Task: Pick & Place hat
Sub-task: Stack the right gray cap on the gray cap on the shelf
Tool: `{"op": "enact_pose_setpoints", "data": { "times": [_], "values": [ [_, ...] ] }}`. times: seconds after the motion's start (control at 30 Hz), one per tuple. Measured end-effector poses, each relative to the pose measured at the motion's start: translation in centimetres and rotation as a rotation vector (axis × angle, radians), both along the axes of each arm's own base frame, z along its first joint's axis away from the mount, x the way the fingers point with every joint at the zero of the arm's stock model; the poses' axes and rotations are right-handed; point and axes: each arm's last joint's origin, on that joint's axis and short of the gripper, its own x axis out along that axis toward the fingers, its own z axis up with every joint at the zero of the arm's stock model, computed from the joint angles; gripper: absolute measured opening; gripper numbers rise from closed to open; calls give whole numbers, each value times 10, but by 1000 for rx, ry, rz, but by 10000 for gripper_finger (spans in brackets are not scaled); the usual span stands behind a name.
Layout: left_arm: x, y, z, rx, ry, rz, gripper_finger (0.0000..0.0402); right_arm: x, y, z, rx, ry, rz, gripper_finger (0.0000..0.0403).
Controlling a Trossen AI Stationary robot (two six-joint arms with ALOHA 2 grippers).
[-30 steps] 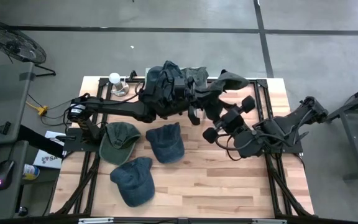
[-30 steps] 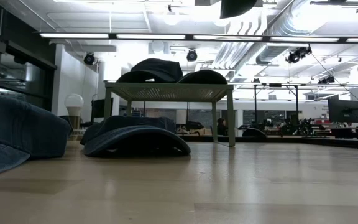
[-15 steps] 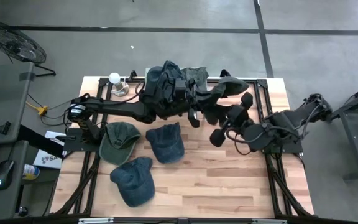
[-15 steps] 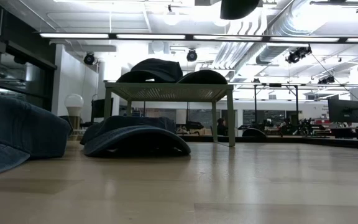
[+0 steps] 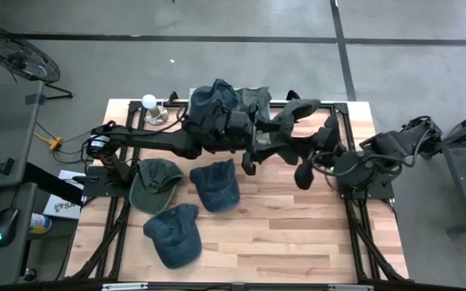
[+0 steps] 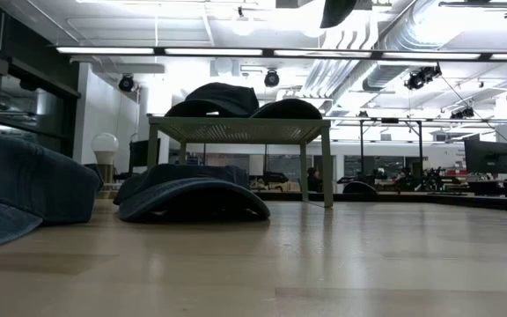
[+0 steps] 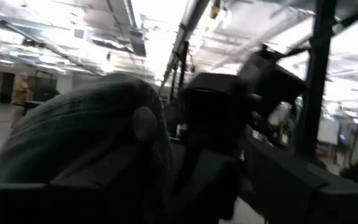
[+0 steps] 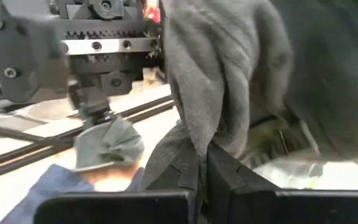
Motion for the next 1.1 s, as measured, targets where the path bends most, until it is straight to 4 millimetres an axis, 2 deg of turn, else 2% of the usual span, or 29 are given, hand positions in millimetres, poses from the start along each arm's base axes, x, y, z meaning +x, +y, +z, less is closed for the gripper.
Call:
{"op": "enact_pose_setpoints", "data": {
  "times": [0.1, 0.23, 0.37, 0.57, 0.87, 1.1],
  "values": [
    [1, 0, -3, 32, 33, -2, 278, -10, -4, 0, 63, 25, 45, 1],
    [-3, 0, -1, 96, 75, 30, 279, -19, -7, -1, 126, 60, 101, 1],
    [-15, 1, 7, 154, 127, 87, 274, -25, -8, -3, 159, 108, 161, 0],
    [-18, 3, 7, 151, 172, 153, 269, -32, -11, -9, 190, 185, 153, 0],
    [-20, 4, 11, 152, 181, 181, 268, -33, -10, -10, 193, 215, 201, 0],
    [-19, 3, 6, 162, 225, 157, 268, -43, -13, -6, 179, 252, 321, 0]
  ]
}}
